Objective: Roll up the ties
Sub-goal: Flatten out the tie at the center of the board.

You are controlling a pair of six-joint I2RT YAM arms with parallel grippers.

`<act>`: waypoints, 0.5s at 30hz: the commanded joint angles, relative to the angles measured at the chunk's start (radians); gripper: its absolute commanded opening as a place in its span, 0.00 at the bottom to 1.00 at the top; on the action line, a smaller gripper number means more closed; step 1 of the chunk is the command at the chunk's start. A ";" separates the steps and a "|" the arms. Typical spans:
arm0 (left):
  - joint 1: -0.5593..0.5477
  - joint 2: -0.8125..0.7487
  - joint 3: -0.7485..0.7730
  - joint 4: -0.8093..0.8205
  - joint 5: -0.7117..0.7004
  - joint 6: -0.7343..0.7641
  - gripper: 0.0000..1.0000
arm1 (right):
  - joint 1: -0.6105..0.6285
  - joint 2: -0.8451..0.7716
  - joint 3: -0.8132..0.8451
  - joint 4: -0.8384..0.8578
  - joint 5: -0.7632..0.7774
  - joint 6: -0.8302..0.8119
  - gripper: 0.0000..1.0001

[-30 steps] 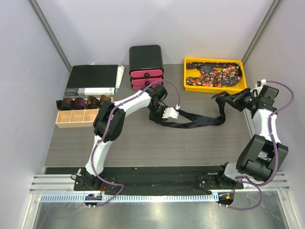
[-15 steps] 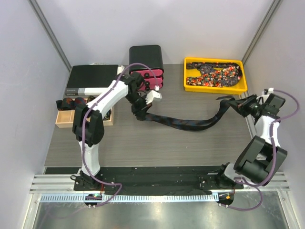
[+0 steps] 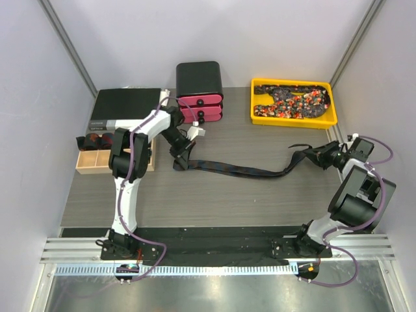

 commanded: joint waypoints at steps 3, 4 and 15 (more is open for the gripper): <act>-0.005 -0.032 0.007 0.005 -0.042 -0.054 0.04 | -0.080 -0.004 0.015 0.070 -0.078 -0.029 0.20; -0.004 -0.040 -0.013 0.009 -0.052 -0.054 0.03 | -0.118 -0.005 0.027 0.005 -0.088 -0.058 0.22; -0.002 -0.112 -0.072 -0.052 -0.086 -0.007 0.12 | -0.214 0.128 0.432 -0.876 0.096 -0.865 0.33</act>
